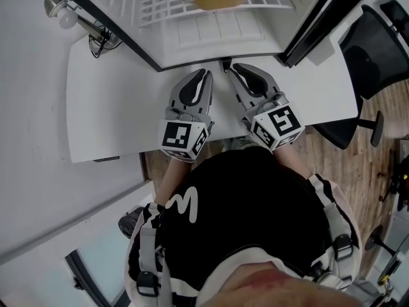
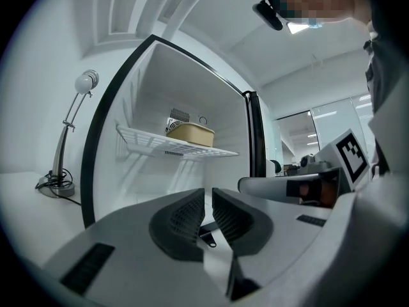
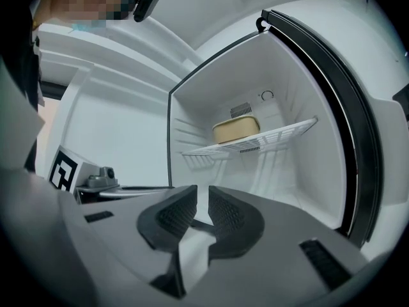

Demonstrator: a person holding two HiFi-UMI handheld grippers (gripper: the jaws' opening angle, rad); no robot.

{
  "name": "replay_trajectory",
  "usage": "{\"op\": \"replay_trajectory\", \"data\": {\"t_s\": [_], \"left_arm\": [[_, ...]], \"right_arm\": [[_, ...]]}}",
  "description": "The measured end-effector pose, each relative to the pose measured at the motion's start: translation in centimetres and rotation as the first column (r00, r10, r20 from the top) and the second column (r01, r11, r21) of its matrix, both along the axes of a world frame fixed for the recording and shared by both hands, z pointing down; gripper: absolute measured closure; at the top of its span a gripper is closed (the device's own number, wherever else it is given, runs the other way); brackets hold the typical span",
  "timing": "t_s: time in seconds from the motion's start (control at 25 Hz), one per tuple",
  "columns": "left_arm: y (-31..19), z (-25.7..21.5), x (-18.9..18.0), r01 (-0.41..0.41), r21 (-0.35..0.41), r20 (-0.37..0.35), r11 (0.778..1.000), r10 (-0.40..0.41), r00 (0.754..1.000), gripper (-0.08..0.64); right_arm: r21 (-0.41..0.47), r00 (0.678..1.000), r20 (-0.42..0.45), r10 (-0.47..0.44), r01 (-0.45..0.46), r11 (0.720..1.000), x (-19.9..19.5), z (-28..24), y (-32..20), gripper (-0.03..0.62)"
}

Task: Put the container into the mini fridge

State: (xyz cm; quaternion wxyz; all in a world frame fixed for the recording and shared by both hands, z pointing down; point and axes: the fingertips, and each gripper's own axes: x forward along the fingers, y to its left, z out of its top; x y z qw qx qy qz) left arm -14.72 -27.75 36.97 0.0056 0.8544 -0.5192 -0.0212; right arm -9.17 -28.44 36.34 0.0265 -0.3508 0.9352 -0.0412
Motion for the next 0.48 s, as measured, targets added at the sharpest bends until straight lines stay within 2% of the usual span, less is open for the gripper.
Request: {"op": "replay_trajectory", "data": {"t_s": [0.12, 0.36, 0.48], "left_arm": [[0.1, 0.1, -0.2, 0.013, -0.006, -0.003, 1.000, -0.013, 1.000, 0.534], [0.3, 1.0, -0.1, 0.020, -0.025, -0.012, 0.999, -0.020, 1.000, 0.535], [0.6, 1.3, 0.1, 0.014, -0.028, -0.012, 1.000, -0.015, 1.000, 0.535]], "right_arm": [[-0.008, 1.000, -0.003, -0.003, 0.003, 1.000, 0.0, 0.3, 0.1, 0.532], [-0.024, 1.000, -0.015, -0.007, 0.007, 1.000, 0.1, 1.2, 0.5, 0.543], [-0.025, 1.000, -0.025, -0.004, 0.003, 1.000, 0.3, 1.6, 0.9, 0.575]]}}
